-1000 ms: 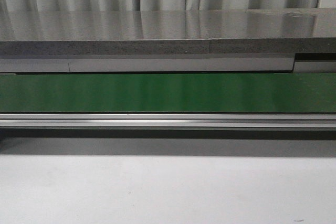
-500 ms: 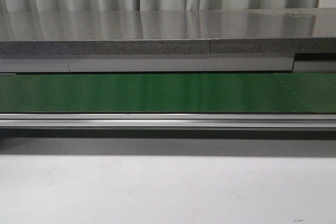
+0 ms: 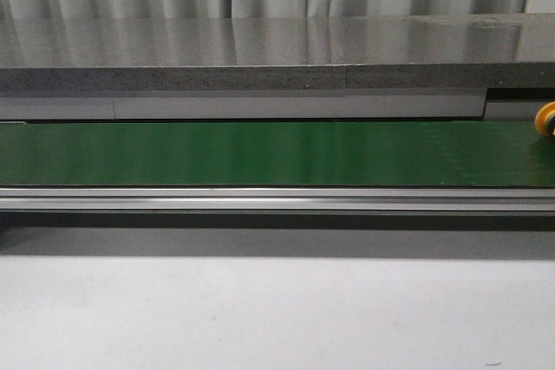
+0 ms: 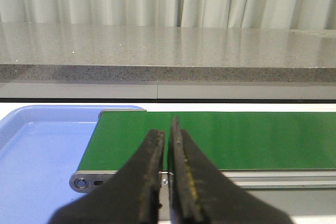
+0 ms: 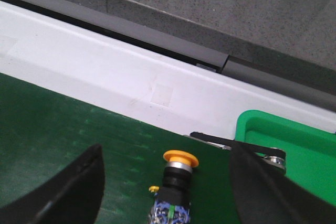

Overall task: Move button from right to left
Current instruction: 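Lower the button onto the green belt and open the right gripper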

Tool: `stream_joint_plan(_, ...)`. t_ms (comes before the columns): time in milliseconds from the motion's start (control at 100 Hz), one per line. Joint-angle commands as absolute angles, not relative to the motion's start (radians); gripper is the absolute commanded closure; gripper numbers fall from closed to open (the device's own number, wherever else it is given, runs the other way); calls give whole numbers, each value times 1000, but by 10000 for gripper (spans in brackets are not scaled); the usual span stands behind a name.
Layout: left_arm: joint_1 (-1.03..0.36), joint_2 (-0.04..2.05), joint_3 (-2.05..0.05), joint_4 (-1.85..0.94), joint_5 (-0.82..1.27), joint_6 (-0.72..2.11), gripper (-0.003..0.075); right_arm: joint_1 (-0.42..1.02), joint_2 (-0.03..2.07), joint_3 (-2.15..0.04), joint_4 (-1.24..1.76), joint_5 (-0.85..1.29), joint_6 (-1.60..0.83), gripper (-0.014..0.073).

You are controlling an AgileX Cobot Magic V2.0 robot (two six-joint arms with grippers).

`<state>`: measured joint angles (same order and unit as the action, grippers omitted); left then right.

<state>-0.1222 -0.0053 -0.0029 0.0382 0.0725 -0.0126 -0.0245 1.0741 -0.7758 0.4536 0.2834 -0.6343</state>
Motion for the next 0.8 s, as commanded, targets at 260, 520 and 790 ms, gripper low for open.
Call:
stream_joint_plan(260, -128, -42, 38, 37, -18, -25, 715, -13, 708, -550, 506, 173, -645, 118)
stream_joint_plan(520, -128, -42, 38, 37, -18, -25, 715, -13, 499, -456, 525, 199, -645, 120)
stream_joint_plan(790, -128, -42, 38, 37, -18, -25, 715, -13, 438, -400, 543, 248, -645, 248)
